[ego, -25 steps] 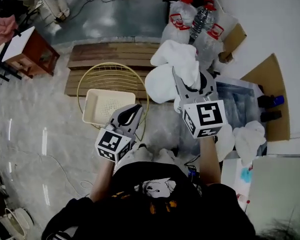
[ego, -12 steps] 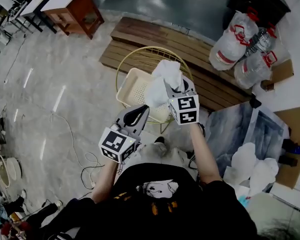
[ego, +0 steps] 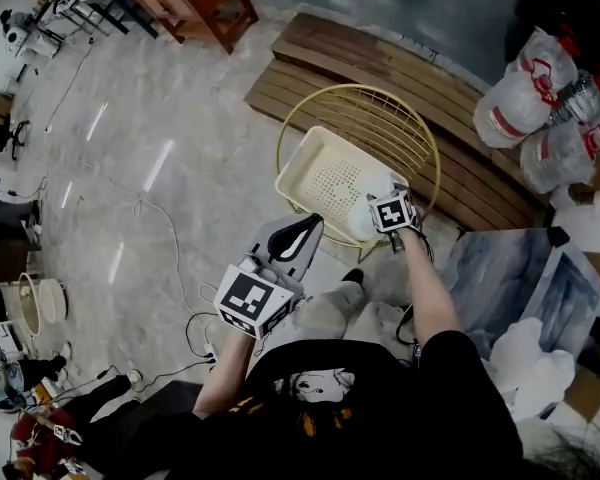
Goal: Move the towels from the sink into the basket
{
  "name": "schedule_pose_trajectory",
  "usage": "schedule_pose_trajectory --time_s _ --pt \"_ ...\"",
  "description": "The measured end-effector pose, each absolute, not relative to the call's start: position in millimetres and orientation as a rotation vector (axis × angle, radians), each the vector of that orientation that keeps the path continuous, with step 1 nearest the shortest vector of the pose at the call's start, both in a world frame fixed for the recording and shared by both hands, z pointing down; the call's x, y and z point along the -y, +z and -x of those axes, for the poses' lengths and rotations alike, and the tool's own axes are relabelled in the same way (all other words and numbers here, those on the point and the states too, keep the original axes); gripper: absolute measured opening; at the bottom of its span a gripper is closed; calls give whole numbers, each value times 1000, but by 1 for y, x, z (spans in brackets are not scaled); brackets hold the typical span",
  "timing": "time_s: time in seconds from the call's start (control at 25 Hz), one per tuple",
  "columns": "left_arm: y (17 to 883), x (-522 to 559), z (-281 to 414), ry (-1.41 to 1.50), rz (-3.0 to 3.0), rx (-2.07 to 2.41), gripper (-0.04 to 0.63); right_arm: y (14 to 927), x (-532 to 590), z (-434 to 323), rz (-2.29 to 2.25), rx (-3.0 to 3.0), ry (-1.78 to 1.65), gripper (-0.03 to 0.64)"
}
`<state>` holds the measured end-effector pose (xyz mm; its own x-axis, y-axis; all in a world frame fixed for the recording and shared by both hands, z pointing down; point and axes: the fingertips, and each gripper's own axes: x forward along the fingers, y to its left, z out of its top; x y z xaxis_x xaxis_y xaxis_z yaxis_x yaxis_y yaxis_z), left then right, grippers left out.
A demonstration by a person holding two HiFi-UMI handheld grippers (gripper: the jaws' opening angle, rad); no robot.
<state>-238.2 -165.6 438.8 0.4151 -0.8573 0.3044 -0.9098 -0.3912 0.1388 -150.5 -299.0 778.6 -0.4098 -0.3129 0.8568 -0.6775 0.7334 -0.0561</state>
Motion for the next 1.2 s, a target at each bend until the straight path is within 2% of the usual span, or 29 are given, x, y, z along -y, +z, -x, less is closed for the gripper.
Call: schedule_pose_trajectory --time_s 0.08,0.24,0.36,0.52,0.88,1.2 --pt "445 166 242 289 -2379 1548 18 781 300 150 -759 2022 528 316" --pt "451 169 236 307 -2387 1517 18 752 307 153 -822 2117 571 324" --pt "449 173 223 298 -2428 1467 18 708 300 147 -902 2231 632 308" --pt "442 184 191 274 -2532 1337 18 646 282 118 -1065 2365 679 216" --pt "428 189 81 269 -2773 875 18 512 221 -2 -1524 2445 601 209" --pt "409 137 -58 257 -2916 413 18 456 129 -159 -1988 2206 490 209"
